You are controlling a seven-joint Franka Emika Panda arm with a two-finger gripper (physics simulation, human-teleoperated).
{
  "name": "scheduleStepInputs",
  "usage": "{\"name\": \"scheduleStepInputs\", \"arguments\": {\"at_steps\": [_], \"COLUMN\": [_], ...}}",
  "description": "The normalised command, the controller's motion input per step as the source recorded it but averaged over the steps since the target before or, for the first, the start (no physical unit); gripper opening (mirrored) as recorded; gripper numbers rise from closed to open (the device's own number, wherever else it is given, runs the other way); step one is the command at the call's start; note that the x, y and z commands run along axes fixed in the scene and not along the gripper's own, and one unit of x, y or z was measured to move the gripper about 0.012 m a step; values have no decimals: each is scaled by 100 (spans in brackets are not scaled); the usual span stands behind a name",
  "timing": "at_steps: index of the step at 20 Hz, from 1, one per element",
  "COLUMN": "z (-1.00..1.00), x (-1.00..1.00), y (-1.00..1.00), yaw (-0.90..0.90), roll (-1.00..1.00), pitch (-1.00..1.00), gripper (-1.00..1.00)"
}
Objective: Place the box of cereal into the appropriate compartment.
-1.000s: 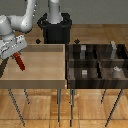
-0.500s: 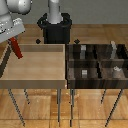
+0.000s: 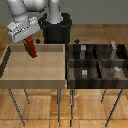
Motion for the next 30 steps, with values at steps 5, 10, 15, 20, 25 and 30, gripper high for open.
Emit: {"name": "scheduleStepInputs", "arguments": {"at_steps": [5, 10, 15, 20, 25, 30], "z": [0, 0, 0, 0, 0, 0], "x": [0, 0, 0, 0, 0, 0], "y": [100, 100, 100, 100, 100, 100], "yaw": [0, 0, 0, 0, 0, 0], "roll": [0, 0, 0, 0, 0, 0], "pitch": [0, 0, 0, 0, 0, 0], "gripper": [-100, -100, -100, -100, -100, -100]}}
